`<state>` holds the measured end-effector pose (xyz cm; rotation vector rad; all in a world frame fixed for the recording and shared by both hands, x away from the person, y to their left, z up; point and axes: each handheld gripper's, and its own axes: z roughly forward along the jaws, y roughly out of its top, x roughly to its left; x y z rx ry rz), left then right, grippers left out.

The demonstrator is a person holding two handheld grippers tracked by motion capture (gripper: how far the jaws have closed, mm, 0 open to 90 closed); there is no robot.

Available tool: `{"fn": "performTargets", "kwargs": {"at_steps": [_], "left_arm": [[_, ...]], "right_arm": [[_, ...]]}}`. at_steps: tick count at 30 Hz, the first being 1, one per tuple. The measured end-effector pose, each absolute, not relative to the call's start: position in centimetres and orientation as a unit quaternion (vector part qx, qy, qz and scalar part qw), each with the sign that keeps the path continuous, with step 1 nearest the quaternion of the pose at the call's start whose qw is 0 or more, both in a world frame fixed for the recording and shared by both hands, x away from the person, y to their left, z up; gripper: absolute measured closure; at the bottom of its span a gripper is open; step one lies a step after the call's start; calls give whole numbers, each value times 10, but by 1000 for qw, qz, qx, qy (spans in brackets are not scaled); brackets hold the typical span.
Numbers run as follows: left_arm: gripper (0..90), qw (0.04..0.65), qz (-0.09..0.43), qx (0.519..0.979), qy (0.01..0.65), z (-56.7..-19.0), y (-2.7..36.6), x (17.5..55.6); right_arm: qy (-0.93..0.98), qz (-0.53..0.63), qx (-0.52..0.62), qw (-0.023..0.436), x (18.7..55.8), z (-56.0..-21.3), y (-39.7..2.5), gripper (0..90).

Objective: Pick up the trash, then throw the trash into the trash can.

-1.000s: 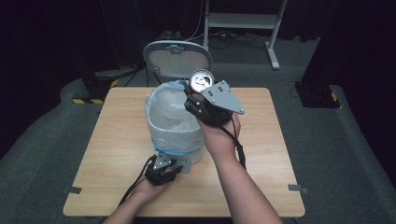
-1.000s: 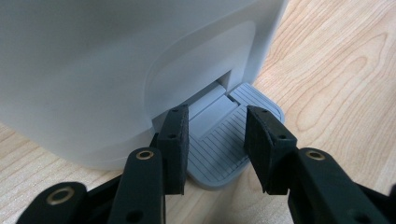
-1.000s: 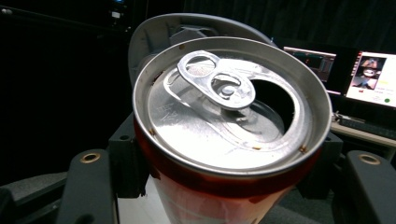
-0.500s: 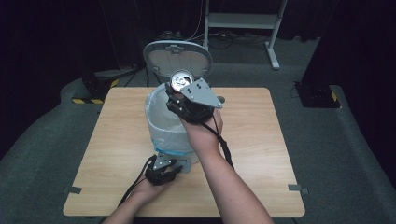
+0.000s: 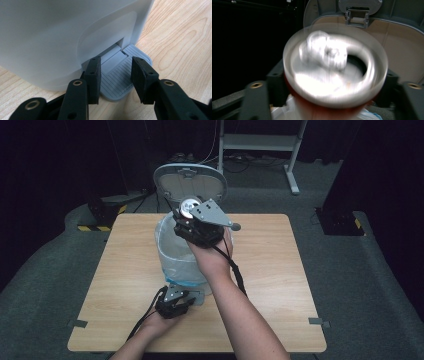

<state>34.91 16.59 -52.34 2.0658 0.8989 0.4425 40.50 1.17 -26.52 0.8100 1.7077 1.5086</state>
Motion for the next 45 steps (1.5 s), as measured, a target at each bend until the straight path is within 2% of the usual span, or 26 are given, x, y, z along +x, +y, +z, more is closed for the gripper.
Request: {"fn": "performTargets", "kwargs": {"at_steps": [3,25,45], "left_arm": [[598,410,176,821,357,-523,166,349],[598,410,176,820,358,-523,166,349],[597,411,177,820,357,-524,165,349]], "right_arm": [[653,578,323,368,404,-266,11,203],[664,568,329,358,397,-272,-8,232],[666,549,339,374,377,-295,-45,242]]}}
